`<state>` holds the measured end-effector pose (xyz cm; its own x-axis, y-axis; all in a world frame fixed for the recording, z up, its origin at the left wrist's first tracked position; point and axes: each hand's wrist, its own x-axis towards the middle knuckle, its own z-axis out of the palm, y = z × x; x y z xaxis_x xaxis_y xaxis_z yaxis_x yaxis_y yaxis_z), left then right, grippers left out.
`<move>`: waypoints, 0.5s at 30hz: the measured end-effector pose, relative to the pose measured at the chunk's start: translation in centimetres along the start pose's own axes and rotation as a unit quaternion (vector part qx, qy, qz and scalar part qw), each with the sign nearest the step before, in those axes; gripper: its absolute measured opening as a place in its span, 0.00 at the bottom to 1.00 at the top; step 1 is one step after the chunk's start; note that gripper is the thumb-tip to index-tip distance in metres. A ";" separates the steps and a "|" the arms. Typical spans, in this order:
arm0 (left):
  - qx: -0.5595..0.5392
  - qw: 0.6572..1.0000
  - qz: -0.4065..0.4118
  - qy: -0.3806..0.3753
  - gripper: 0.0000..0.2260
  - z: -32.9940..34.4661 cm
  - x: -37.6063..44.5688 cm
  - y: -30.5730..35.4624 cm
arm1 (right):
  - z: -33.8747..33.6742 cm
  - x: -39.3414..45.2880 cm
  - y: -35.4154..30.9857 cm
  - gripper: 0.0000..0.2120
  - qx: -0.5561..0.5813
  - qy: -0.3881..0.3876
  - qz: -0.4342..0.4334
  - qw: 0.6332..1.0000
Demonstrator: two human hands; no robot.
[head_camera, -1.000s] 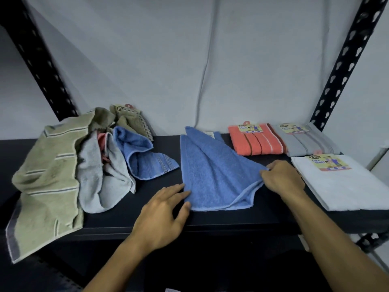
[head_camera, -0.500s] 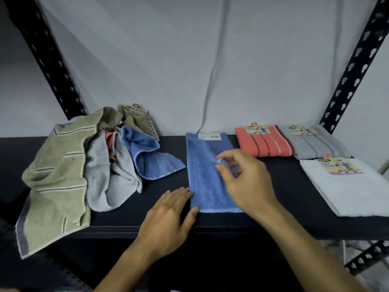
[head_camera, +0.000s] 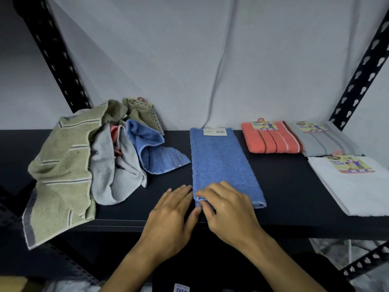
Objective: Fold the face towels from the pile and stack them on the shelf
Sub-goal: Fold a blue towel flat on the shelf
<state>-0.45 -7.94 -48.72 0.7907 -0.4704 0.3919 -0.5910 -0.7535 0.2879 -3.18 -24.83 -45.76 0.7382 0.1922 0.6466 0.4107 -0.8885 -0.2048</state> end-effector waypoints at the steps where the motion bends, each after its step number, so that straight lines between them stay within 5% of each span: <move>1: -0.001 1.000 0.001 0.000 0.23 -0.1 0.0 0.0 | 0.0 -0.1 0.0 0.09 -0.002 -0.007 -0.001 1.000; 10: -0.057 0.998 -0.024 -0.016 0.31 -1.7 -0.8 -0.8 | -2.8 -3.0 1.9 0.20 0.071 -0.054 0.022 0.996; 15: -0.038 0.997 0.064 -0.021 0.28 -2.3 0.1 0.3 | -5.3 -3.8 6.2 0.26 0.024 -0.109 0.090 0.990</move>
<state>-0.87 -7.15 -46.60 0.7136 -0.5801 0.3927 -0.6961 -0.6502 0.3044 -6.25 -33.31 -45.57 0.8978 0.1220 0.4231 0.2826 -0.8965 -0.3412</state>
